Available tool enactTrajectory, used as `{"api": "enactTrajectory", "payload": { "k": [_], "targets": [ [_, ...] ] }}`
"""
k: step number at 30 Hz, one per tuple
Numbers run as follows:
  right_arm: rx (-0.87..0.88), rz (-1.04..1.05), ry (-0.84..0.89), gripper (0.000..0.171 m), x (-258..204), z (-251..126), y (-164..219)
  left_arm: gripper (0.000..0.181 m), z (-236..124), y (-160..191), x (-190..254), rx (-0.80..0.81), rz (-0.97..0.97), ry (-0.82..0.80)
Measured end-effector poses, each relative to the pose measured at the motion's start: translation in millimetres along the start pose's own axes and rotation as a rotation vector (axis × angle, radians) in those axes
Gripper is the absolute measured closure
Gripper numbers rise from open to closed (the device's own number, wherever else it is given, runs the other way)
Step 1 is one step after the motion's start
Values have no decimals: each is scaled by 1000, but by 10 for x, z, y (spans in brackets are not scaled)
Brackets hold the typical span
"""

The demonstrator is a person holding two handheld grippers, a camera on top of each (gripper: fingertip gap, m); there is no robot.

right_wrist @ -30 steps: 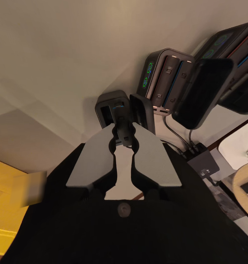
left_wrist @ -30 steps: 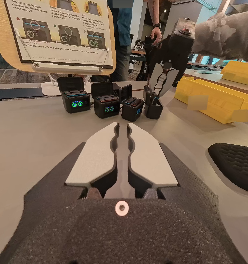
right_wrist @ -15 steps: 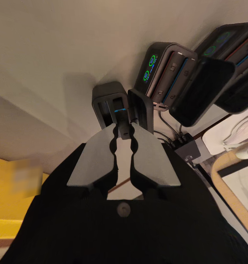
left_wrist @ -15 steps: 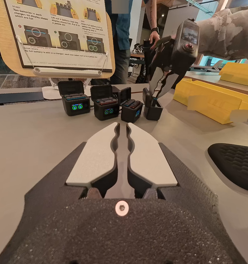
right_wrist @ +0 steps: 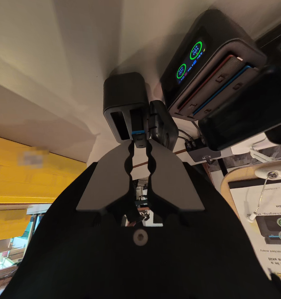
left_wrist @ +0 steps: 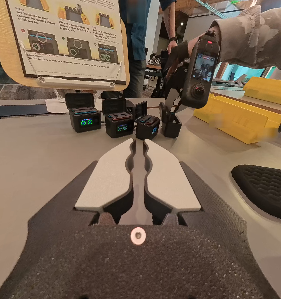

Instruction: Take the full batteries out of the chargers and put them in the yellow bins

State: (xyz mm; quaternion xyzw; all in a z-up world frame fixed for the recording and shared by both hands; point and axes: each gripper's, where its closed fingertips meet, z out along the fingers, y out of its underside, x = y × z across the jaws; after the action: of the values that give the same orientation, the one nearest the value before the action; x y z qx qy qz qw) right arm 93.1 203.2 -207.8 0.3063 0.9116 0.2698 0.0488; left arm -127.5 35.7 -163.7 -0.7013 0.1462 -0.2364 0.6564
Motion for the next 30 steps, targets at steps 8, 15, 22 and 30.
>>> {"api": "enactTrajectory", "payload": {
  "k": [8, 15, 22, 30],
  "targets": [
    [148, 117, -21, 157, 13, -25, -63, 174, -17, -25, 6, 18, -17, 16],
    [302, 224, -51, 155, 7, -101, -111, 174, -23, -34, 9, 26, -30, 26],
    [222, 171, -18, 153, 8, -20, -70, 174, -27, -37, 18, 29, -22, 25],
    [-1, 77, -22, 171, 17, -72, 26, 175, -17, -27, 14, 22, -32, 31]
  ]
}}
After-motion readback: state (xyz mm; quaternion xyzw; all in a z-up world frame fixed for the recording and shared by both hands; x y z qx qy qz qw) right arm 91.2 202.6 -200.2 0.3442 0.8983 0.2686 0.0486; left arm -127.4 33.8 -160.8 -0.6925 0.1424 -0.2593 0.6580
